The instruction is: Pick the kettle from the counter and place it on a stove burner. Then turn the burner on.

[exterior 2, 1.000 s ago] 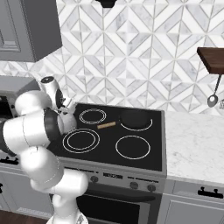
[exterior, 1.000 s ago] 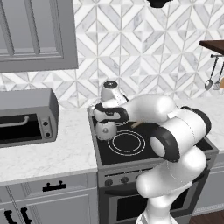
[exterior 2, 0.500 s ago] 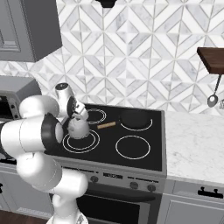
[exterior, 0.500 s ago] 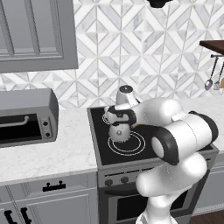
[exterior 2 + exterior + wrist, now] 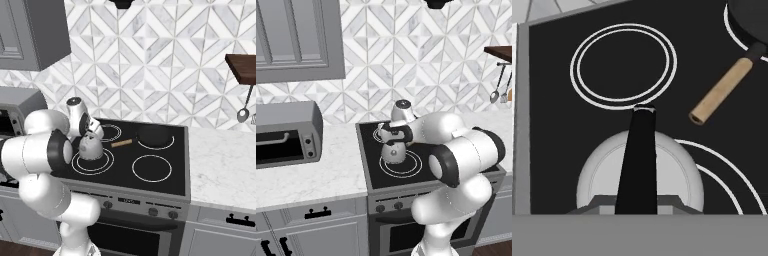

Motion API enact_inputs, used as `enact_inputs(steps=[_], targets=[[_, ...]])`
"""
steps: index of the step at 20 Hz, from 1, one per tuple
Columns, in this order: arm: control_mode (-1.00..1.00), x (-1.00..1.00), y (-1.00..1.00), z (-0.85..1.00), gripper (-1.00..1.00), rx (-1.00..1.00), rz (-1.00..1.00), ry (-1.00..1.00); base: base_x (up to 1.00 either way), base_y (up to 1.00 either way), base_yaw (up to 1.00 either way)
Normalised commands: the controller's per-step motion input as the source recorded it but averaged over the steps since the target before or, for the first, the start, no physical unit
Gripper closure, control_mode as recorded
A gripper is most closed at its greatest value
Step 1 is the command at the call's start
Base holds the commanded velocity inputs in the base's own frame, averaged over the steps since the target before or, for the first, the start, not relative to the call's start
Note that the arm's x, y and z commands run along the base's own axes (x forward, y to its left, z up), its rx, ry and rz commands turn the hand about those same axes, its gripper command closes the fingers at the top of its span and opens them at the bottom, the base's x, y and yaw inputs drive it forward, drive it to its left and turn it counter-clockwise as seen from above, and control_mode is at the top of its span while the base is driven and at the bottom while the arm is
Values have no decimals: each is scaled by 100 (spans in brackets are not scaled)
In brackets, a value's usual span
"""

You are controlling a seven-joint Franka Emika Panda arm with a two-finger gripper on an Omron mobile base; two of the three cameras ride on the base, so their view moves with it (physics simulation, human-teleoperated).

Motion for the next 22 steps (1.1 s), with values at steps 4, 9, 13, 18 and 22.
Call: enact_inputs(steps=[4,9,13,18,22], targets=[[-100,-37,-42,-8,100,0,0,1,0,0,0],[-100,-36,0,0,100,0,0,0,0,0,0],[-100,-41,-2,0,100,0,0,0,0,0,0],[-100,-2,-22,0,100,0,0,0,0,0,0],[-100,8,-9,0,100,0,0,0,0,0,0]])
